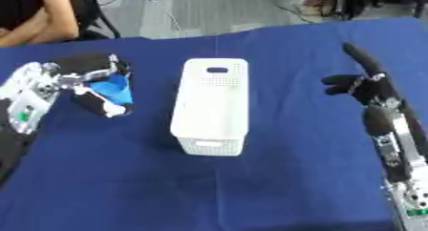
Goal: Pick up objects on the table and place them in the box.
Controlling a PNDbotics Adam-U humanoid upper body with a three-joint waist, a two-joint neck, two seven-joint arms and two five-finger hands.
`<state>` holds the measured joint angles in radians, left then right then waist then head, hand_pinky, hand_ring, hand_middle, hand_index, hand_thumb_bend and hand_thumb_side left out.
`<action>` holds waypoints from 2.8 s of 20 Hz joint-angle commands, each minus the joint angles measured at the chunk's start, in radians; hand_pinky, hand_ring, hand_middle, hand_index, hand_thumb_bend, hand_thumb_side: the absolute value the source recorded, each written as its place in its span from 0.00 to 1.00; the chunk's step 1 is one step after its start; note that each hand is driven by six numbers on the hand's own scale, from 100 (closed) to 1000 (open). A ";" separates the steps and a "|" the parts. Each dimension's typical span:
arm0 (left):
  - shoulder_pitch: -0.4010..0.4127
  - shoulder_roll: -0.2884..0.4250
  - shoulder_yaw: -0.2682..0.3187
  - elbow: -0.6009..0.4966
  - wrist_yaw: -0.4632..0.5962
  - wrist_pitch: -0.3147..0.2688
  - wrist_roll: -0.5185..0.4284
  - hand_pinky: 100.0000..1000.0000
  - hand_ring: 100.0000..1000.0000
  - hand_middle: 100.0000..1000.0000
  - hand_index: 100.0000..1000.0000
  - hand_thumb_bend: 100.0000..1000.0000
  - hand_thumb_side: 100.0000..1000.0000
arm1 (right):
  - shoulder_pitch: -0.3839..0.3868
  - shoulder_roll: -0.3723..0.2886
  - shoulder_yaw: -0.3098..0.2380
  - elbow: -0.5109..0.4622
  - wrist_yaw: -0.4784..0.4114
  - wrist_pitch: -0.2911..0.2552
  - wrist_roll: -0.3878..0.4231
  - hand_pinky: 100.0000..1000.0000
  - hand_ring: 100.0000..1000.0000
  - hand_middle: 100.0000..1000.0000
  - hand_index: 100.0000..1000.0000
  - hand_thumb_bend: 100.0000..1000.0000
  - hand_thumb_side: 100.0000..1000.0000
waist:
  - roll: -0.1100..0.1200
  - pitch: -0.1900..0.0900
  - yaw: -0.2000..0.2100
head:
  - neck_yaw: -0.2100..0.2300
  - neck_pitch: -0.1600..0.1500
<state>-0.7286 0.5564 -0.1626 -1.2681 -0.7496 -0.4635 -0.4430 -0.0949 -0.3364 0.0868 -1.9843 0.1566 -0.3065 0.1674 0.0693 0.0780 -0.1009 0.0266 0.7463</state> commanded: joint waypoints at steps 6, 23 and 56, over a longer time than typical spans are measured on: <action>-0.047 0.030 0.015 -0.078 0.065 0.038 -0.030 0.00 0.13 0.38 0.48 0.00 0.19 | -0.002 -0.014 -0.003 -0.016 -0.002 0.004 0.000 0.64 0.71 0.98 1.00 0.46 1.00 | -0.001 -0.013 -0.003 | -0.011 -0.022; -0.311 -0.299 0.012 0.163 -0.079 0.047 -0.031 0.00 0.12 0.38 0.48 0.00 0.20 | -0.016 -0.002 0.015 -0.016 -0.018 0.005 0.019 0.64 0.71 0.98 1.00 0.46 1.00 | -0.012 -0.011 -0.027 | 0.013 -0.052; -0.273 -0.408 -0.053 0.209 -0.210 -0.121 -0.038 0.71 0.89 0.93 0.95 1.00 0.98 | -0.018 0.003 0.015 -0.016 -0.018 0.005 0.026 0.64 0.71 0.99 1.00 0.46 1.00 | -0.015 -0.004 -0.027 | -0.019 -0.088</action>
<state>-0.9891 0.1265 -0.2248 -1.0337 -0.9511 -0.5782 -0.4787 -0.1039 -0.3320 0.1052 -1.9843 0.1416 -0.2996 0.1941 0.0602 0.0845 -0.1286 0.0176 0.6679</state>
